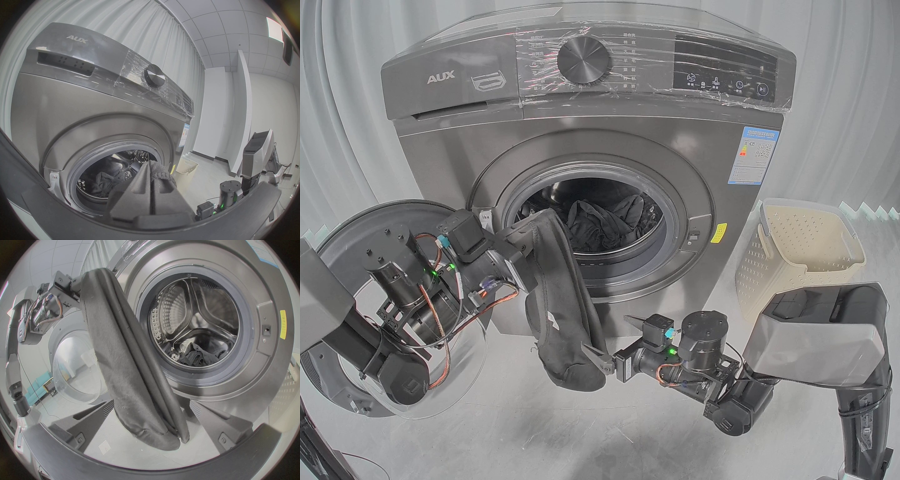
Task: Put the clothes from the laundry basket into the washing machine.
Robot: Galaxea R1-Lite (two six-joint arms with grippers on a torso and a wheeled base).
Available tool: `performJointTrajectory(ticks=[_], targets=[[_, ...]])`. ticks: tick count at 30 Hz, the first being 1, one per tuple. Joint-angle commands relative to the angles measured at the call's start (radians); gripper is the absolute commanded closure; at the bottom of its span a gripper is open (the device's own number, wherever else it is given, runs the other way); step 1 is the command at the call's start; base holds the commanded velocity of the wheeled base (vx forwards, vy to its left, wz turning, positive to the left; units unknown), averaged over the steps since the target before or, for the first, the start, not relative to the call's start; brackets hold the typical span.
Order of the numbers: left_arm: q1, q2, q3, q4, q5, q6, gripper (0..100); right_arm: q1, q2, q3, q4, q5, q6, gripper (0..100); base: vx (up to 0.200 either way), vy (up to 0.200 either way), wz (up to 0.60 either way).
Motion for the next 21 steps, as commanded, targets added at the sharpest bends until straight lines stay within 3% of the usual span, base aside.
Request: performJointTrajectory(ticks=[1,8,11,12,18,21], targets=[[-0.019,-0.010,-0.003,0.000,-0.001,-0.001,100,0.012,0.050,-0.102,0.021,0.011,-0.001,0,0.000,0.000,0.00],[-0.053,-0.039,-0.003,0.001,-0.001,-0.003,100,0.001,0.175,-0.384,0.136,0.010,0.004,0,0.000,0.000,0.00],[-0.061,-0.053,-0.001,0.001,-0.001,-0.006,100,0.012,0.204,-0.436,0.133,0.008,0.011,0,0.000,0.000,0.00],[-0.061,-0.055,-0.001,0.001,-0.001,-0.006,100,0.012,0.211,-0.445,0.132,0.005,0.011,100,0.000,0.000,0.00],[-0.050,-0.053,0.016,0.001,0.000,-0.007,100,-0.002,0.202,-0.453,0.106,-0.007,0.011,100,0.000,0.000,0.00],[-0.042,-0.046,0.036,0.007,0.008,-0.007,100,-0.017,0.155,-0.433,0.092,-0.050,0.011,100,0.000,0.000,0.00]])
